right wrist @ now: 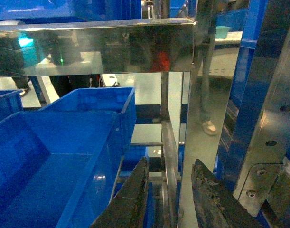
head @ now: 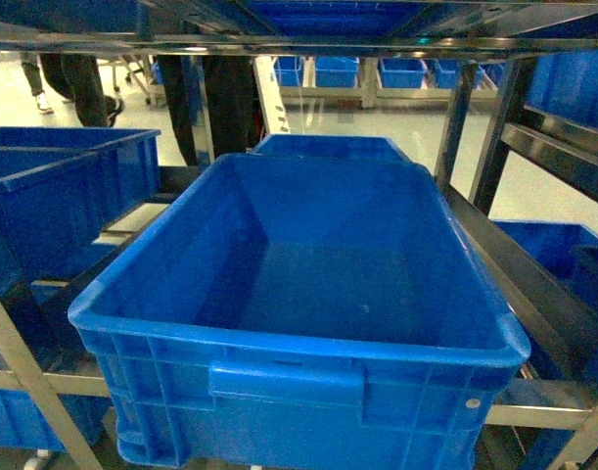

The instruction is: Pick red block from blue box to shelf

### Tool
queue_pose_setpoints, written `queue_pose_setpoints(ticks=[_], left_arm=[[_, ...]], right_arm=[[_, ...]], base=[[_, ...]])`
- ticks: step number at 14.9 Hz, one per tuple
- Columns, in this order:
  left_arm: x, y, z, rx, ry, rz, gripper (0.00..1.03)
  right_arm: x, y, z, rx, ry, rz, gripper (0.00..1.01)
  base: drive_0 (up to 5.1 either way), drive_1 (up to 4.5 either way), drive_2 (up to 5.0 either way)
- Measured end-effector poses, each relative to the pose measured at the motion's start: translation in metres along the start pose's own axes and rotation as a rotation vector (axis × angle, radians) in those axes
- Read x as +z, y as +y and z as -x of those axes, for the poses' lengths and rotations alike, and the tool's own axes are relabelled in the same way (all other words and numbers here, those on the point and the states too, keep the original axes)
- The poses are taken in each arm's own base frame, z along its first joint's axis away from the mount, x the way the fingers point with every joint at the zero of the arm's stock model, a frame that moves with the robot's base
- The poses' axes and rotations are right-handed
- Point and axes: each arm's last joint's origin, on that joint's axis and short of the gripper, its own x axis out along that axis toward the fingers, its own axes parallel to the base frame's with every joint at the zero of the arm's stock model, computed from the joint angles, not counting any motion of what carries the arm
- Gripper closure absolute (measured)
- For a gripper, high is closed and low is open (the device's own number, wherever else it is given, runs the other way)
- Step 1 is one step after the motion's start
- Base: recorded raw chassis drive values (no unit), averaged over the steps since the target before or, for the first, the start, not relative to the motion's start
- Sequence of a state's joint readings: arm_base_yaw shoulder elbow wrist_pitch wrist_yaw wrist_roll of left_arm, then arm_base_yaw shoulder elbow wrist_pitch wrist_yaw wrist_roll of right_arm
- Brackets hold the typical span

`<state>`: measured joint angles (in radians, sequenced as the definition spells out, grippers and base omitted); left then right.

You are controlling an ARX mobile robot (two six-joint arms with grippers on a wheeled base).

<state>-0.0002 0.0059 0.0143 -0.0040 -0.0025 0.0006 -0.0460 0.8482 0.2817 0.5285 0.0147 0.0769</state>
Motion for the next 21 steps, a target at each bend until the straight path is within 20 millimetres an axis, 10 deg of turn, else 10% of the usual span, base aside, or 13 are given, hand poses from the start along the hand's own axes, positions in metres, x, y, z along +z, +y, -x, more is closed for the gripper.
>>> queue_pose_setpoints(ticks=[21], left_arm=[[0.0000,-0.0001,0.0000,-0.002,0.000,0.000,0.05]], right_arm=[[-0.0072,0.0050,0.0020,-0.244,0.155,0.064,0.77]], base=[[0.0,0.00,0.0]])
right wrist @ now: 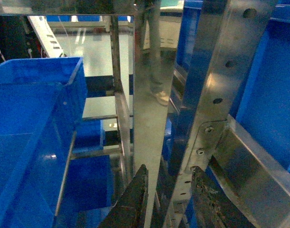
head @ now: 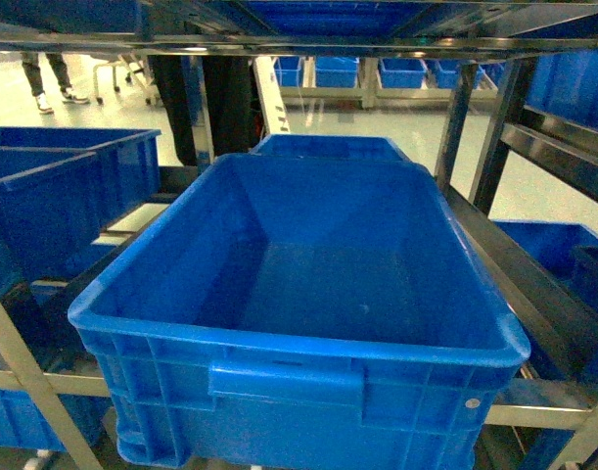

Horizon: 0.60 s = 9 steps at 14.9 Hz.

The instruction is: Pick red block from blue box to shelf

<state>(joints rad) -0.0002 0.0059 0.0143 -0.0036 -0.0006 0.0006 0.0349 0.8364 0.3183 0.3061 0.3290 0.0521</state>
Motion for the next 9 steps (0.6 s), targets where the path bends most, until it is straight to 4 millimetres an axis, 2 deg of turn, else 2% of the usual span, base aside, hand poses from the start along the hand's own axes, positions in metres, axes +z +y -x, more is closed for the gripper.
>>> queue_pose_setpoints(ticks=[3,6,9], left_arm=[[0.000,0.000,0.000,0.000,0.000,0.000,0.05],[0.000,0.000,0.000,0.000,0.000,0.000,0.05],[0.000,0.000,0.000,0.000,0.000,0.000,0.05]], right_arm=[[-0.006,0.023,-0.009,0.159,0.074,-0.040,0.77],[0.004,0.077,-0.033,0.417,0.090,-0.138,0.77],[-0.002,0.125,-0.057,0.587,0.216,-0.147,0.77]], base=[[0.0,0.00,0.0],[0.0,0.00,0.0],[0.0,0.00,0.0]])
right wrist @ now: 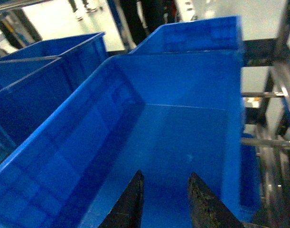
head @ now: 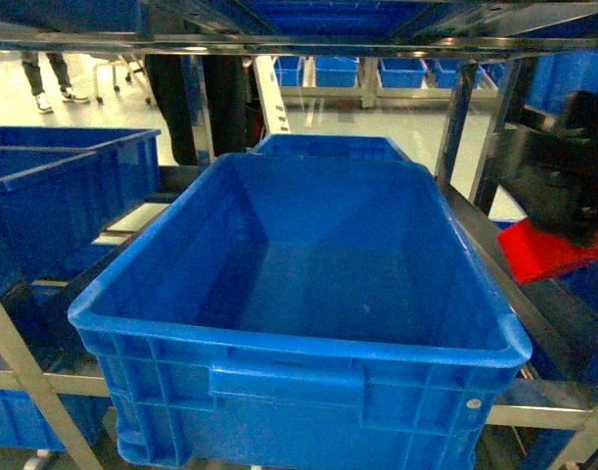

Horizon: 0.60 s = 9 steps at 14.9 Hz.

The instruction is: Pick red block from blue box to shelf

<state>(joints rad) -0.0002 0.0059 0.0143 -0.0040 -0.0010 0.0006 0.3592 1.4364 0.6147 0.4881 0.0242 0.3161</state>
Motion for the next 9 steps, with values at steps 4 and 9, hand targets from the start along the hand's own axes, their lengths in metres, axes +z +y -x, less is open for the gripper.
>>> queue_pose_setpoints(ticks=[4,9], left_arm=[[0.000,0.000,0.000,0.000,0.000,0.000,0.05],[0.000,0.000,0.000,0.000,0.000,0.000,0.05]], right_arm=[[-0.008,0.021,-0.034,0.101,0.105,-0.029,0.77],[-0.021,0.036,-0.093,0.125,0.200,-0.018,0.77]], base=[[0.0,0.00,0.0],[0.0,0.00,0.0]])
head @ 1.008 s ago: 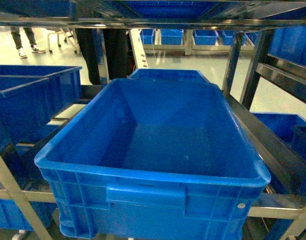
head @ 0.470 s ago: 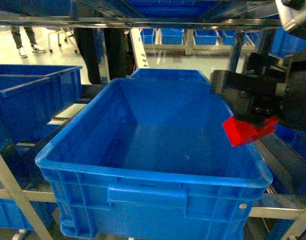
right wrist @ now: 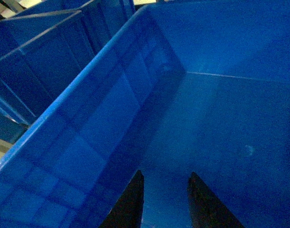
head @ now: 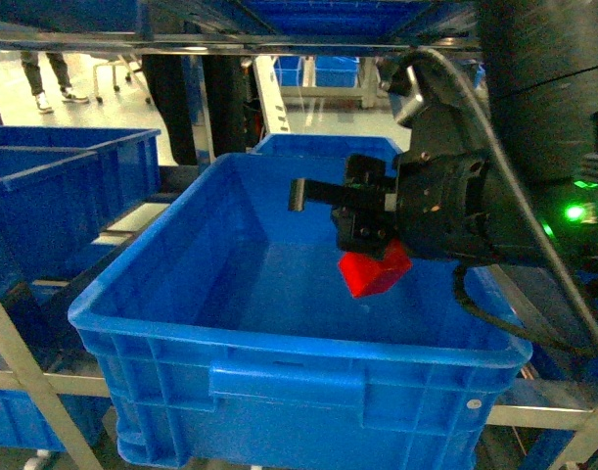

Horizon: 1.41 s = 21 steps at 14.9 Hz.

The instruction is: Pick red block from blue box to shelf

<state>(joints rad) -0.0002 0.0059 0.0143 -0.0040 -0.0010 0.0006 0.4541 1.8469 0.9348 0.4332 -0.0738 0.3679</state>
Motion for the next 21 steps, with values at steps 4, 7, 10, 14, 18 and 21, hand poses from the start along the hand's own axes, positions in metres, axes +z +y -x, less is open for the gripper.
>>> queue_pose_setpoints(ticks=[4,7,10,14,18,21], left_arm=[[0.000,0.000,0.000,0.000,0.000,0.000,0.05],[0.000,0.000,0.000,0.000,0.000,0.000,0.05],[0.000,0.000,0.000,0.000,0.000,0.000,0.05],[0.000,0.000,0.000,0.000,0.000,0.000,0.05],[0.000,0.000,0.000,0.000,0.000,0.000,0.05],[0.000,0.000,0.000,0.000,0.000,0.000,0.05]], right_arm=[[-0.018,-0.005,-0.037,-0.029,0.069,-0.005,0.77],[-0.031,-0.008,-0.061,-0.079,0.080,0.007,0.77],[-0.034,-0.017,-0.085,-0.115,0.094,0.006,0.77],[-0.036,-0.023,-0.106,-0.143,0.089,0.012,0.77],[-0.036,-0.012,-0.110,-0.116,0.088,0.025,0.68],[-0.036,-0.004,-0.111,-0.099,0.073,0.044,0.26]], base=[[0.0,0.00,0.0],[0.0,0.00,0.0],[0.0,0.00,0.0],[0.0,0.00,0.0],[0.0,0.00,0.0],[0.0,0.00,0.0]])
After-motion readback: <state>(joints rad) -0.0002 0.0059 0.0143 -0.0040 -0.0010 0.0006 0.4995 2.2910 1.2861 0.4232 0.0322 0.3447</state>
